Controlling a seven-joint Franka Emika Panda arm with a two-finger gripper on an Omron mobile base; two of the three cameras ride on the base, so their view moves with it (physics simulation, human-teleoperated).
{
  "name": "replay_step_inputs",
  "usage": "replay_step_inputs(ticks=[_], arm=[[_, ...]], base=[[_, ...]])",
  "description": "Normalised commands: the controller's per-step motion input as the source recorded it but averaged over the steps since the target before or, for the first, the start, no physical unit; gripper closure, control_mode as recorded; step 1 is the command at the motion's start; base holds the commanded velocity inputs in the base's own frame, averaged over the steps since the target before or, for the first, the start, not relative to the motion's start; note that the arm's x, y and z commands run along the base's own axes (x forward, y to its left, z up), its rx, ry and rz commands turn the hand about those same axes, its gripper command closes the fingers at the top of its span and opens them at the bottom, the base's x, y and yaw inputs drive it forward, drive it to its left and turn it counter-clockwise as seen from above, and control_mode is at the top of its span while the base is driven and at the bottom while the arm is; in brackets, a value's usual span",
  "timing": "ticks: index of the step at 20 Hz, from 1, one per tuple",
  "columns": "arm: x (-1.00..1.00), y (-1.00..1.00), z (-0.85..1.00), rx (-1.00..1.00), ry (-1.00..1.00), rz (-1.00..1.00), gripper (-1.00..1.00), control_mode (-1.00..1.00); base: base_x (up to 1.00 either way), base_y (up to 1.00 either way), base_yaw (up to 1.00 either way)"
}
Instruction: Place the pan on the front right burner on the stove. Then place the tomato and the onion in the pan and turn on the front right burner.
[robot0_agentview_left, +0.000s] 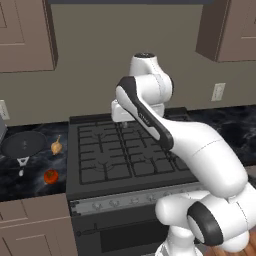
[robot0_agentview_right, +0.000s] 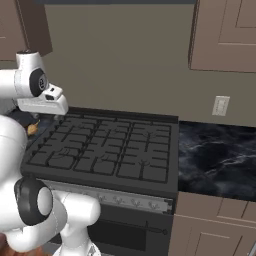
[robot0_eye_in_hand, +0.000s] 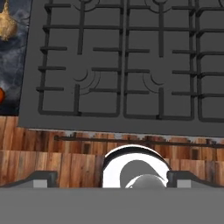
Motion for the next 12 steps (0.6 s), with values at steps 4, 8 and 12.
replay_step_inputs(ticks=[4,8,12], arm=[[0.0,0.41,0.01,0.0,0.0,0.0,-1.0,-1.0],[0.0,0.39,-0.01,0.0,-0.01,0.0,-1.0,-1.0],[0.0,0.42,-0.03,0.0,-0.06,0.0,-1.0,-1.0]], base=[[0.0,0.0,0.0],[0.0,0.0,0.0],[0.0,0.0,0.0]])
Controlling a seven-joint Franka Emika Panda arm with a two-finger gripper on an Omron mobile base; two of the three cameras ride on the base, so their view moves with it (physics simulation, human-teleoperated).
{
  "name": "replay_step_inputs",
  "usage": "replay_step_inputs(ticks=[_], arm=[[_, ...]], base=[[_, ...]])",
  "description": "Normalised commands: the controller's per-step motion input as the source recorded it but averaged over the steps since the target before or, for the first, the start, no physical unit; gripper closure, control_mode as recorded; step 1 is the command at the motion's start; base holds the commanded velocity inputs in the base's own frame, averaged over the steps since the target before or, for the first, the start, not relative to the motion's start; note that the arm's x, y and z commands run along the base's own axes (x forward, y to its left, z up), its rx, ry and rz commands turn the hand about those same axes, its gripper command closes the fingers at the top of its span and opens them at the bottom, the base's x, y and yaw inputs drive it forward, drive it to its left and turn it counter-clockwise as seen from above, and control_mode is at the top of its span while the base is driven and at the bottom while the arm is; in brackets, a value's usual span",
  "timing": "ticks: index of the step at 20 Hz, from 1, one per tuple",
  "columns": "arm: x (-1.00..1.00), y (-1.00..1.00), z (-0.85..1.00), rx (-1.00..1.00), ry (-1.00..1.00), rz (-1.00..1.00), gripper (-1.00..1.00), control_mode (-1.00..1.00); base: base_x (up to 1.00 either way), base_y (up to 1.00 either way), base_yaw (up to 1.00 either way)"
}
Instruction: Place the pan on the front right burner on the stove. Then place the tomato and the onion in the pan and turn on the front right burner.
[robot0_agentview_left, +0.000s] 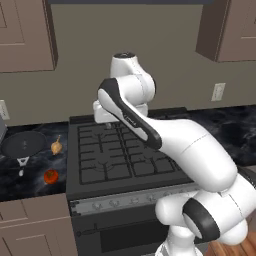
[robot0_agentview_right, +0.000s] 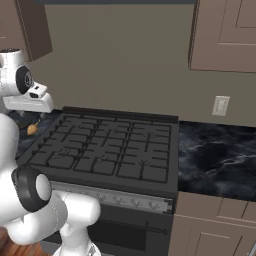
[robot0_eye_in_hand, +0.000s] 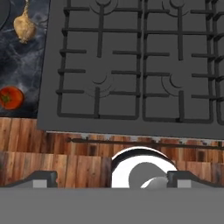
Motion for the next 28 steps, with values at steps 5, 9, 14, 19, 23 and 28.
replay_step_inputs(ticks=[5,9,14,19,23,28], arm=[[0.0,0.63,0.0,0.0,-0.07,0.0,-1.0,-1.0],[0.0,0.55,0.0,0.0,-0.05,0.0,-1.0,-1.0],[0.0,0.47,0.04,0.0,0.0,0.0,-1.0,-1.0],[-0.04,0.28,0.06,0.0,0.0,0.0,-1.0,-1.0],[-0.06,0.17,0.0,0.0,-0.07,0.0,-1.0,-1.0],[-0.07,0.15,0.0,0.0,-0.05,0.0,-1.0,-1.0]], base=[[0.0,0.0,0.0],[0.0,0.0,0.0],[0.0,0.0,0.0],[0.0,0.0,0.0],[0.0,0.0,0.0],[0.0,0.0,0.0]])
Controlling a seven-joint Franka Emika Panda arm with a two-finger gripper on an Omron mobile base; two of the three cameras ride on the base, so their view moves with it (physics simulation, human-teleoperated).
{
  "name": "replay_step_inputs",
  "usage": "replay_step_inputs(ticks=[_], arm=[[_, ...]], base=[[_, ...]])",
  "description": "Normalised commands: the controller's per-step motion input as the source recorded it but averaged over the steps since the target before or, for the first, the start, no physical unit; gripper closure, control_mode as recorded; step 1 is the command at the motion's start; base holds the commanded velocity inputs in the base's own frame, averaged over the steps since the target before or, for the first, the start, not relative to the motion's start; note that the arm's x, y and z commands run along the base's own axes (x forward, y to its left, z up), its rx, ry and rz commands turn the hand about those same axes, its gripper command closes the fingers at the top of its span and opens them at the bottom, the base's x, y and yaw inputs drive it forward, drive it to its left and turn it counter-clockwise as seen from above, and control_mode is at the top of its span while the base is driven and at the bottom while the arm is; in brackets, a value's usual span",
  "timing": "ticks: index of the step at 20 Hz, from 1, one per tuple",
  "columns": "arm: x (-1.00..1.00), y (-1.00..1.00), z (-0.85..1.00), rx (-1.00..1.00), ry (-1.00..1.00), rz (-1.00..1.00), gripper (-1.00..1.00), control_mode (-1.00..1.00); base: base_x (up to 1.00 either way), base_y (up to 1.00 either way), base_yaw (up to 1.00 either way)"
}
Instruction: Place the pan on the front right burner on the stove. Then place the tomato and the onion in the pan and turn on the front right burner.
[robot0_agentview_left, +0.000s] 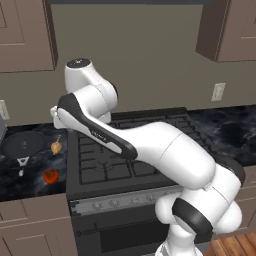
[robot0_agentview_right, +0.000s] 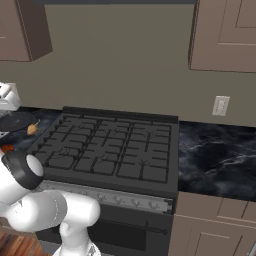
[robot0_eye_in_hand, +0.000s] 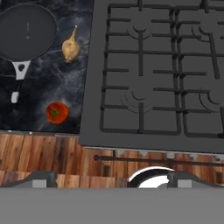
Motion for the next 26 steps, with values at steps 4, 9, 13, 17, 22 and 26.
replay_step_inputs(ticks=[4,9,13,17,22,26], arm=[[0.0,0.33,0.0,0.05,-0.08,0.0,-1.0,-1.0],[0.0,0.47,0.0,0.11,-0.05,0.0,-1.0,-1.0],[0.0,0.35,0.0,0.18,0.0,0.0,-1.0,-1.0],[0.0,0.28,0.0,0.23,0.0,0.0,-1.0,-1.0],[0.0,0.17,0.0,0.16,0.0,0.0,-1.0,-1.0],[0.0,0.08,0.0,0.02,0.0,0.0,-1.0,-1.0]], base=[[0.0,0.0,0.0],[0.0,0.0,0.0],[0.0,0.0,0.0],[0.0,0.0,0.0],[0.0,0.0,0.0],[0.0,0.0,0.0]])
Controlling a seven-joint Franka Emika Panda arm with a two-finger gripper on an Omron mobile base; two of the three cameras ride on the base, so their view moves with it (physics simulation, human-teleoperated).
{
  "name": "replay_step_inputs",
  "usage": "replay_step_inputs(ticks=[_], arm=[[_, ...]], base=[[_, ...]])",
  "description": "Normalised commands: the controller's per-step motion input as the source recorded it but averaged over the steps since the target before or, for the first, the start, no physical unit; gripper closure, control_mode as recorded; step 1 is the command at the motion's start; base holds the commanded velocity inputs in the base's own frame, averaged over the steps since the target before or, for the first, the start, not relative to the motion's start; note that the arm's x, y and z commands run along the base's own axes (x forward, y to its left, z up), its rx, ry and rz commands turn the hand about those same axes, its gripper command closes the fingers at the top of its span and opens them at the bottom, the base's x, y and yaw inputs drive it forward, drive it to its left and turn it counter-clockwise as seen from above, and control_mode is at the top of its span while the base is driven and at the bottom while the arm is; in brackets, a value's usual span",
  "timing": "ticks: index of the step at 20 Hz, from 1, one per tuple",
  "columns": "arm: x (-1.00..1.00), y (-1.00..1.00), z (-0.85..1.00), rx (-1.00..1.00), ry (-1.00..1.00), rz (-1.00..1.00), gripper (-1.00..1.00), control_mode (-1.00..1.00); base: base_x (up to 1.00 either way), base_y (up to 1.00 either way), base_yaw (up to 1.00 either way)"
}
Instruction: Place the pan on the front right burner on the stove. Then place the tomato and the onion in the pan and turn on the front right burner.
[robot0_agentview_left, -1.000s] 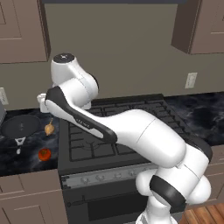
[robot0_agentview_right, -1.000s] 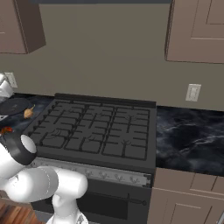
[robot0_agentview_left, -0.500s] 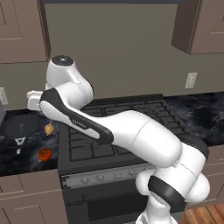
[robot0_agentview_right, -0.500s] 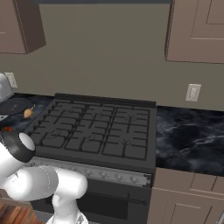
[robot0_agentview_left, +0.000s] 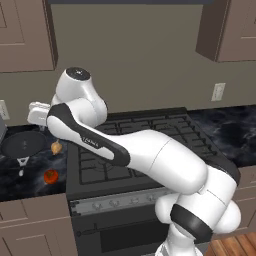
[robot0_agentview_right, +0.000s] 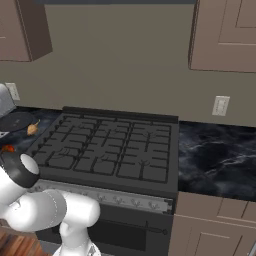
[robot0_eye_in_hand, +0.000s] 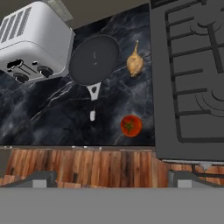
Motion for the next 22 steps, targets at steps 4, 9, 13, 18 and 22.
replay_step_inputs(ticks=[4,9,13,18,22], arm=[[0.04,0.0,0.0,0.0,0.0,0.0,-1.0,-1.0],[0.25,0.22,-0.24,0.0,0.0,0.0,-1.0,-1.0],[0.31,0.32,-0.26,0.0,0.0,0.0,-1.0,-1.0],[0.16,0.31,-0.2,0.0,0.03,0.0,-1.0,-1.0],[0.0,0.26,-0.04,0.0,0.05,0.0,-1.0,-1.0]], base=[[0.0,0.0,0.0],[0.0,0.0,0.0],[0.0,0.0,0.0],[0.0,0.0,0.0],[0.0,0.0,0.0]])
